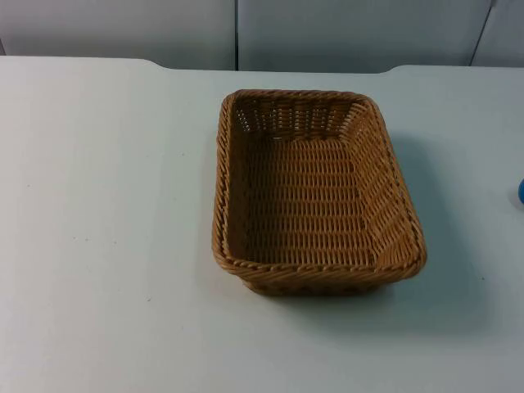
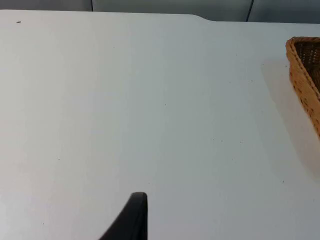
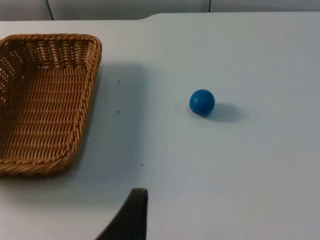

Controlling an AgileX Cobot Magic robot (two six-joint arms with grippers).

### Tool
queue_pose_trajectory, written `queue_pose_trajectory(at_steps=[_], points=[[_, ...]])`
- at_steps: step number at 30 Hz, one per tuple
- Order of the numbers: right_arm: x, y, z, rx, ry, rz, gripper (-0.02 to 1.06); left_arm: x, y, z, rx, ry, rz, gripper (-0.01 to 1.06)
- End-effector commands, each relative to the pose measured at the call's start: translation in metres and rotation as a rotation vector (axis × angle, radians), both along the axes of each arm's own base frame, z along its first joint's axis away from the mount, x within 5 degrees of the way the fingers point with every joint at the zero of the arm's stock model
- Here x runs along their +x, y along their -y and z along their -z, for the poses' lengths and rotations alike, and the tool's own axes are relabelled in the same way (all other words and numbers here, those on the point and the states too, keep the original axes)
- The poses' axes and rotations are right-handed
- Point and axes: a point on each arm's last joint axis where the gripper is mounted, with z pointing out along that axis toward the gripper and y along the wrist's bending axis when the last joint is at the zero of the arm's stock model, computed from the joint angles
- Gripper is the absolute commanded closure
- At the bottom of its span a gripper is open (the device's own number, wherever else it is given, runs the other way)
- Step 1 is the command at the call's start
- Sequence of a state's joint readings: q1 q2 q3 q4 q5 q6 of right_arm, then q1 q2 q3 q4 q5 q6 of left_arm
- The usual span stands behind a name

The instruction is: Pick up the basket with the left hand and place the ball into the basket with the right hand.

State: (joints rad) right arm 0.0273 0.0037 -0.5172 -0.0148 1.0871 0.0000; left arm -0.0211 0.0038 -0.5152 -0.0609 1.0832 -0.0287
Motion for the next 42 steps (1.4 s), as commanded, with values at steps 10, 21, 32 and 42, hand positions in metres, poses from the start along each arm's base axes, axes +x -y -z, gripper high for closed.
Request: queue_pose_trajectory(at_steps=[10,21,32,42], points=[[0.001,0.001,0.002,-0.006,0.004,0.011,0.0,-0.002,0.005,-0.007,-0.103,0.027,0.01,0.0],[0.001,0.001,0.002,-0.006,0.004,0.011,0.0,0.007,0.015,-0.034,-0.168,0.072,0.097,0.0],[0.001,0.001,0.002,-0.006,0.004,0.011,0.0,0.056,0.019,-0.06,-0.168,-0.026,0.129,0.0],[0.001,0.001,0.002,-0.006,0.004,0.011,0.0,0.123,0.025,-0.062,-0.179,-0.103,0.184,0.0]])
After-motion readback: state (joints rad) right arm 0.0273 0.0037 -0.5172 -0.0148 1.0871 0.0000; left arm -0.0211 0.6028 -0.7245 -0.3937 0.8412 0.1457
